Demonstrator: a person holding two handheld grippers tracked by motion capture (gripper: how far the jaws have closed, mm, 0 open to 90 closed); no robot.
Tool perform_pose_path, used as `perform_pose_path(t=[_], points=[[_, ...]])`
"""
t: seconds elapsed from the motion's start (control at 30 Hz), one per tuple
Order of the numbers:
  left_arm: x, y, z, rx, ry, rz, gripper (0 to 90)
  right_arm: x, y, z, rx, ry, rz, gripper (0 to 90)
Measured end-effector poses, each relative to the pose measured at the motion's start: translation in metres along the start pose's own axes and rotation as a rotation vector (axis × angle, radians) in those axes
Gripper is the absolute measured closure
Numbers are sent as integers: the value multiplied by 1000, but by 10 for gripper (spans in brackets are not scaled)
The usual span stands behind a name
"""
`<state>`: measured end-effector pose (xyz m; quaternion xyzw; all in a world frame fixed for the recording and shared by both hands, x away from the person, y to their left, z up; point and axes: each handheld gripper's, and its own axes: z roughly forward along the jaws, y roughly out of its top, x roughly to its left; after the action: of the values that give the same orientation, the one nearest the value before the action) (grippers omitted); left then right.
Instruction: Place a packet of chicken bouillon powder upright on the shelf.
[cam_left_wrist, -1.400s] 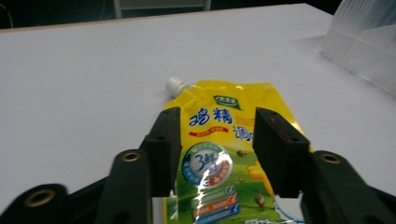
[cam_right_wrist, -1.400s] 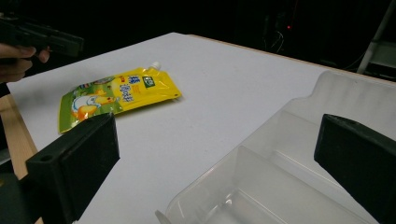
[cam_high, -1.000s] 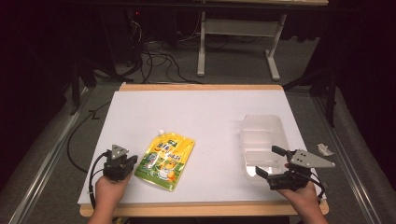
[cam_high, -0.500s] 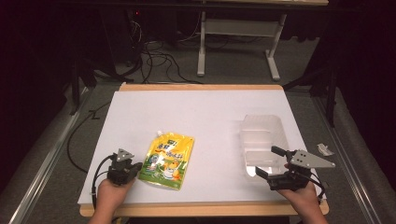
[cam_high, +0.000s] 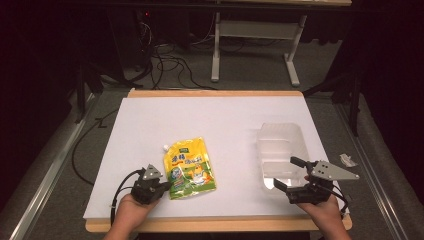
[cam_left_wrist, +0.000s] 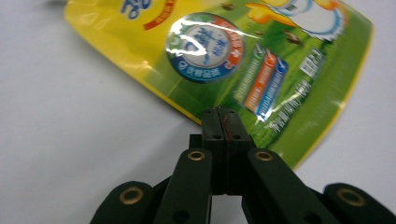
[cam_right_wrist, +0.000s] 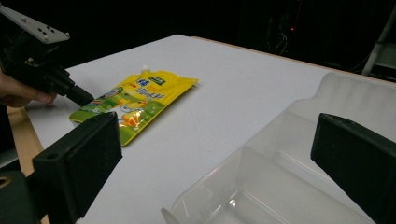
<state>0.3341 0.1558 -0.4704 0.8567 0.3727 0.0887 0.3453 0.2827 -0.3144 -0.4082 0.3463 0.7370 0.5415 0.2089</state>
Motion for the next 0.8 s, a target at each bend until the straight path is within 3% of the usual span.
perform_pose_path(t=[0.17, 0.53, 0.57, 0.63, 0.8], points=[[-13, 5, 6, -2, -23, 37, 900, 1, 0, 1, 1, 4, 2, 21], [-25, 14, 16, -28, -74, 50, 900, 1, -1, 3, 0, 7, -1, 26], [-29, 17, 17, -44, -74, 73, 900, 1, 0, 3, -2, 10, -1, 26], [-29, 20, 15, -59, -77, 67, 900, 2, 0, 2, 1, 7, 1, 26], [-18, 21, 11, -100, -10, 20, 895, 2, 1, 1, -5, 7, -3, 26]])
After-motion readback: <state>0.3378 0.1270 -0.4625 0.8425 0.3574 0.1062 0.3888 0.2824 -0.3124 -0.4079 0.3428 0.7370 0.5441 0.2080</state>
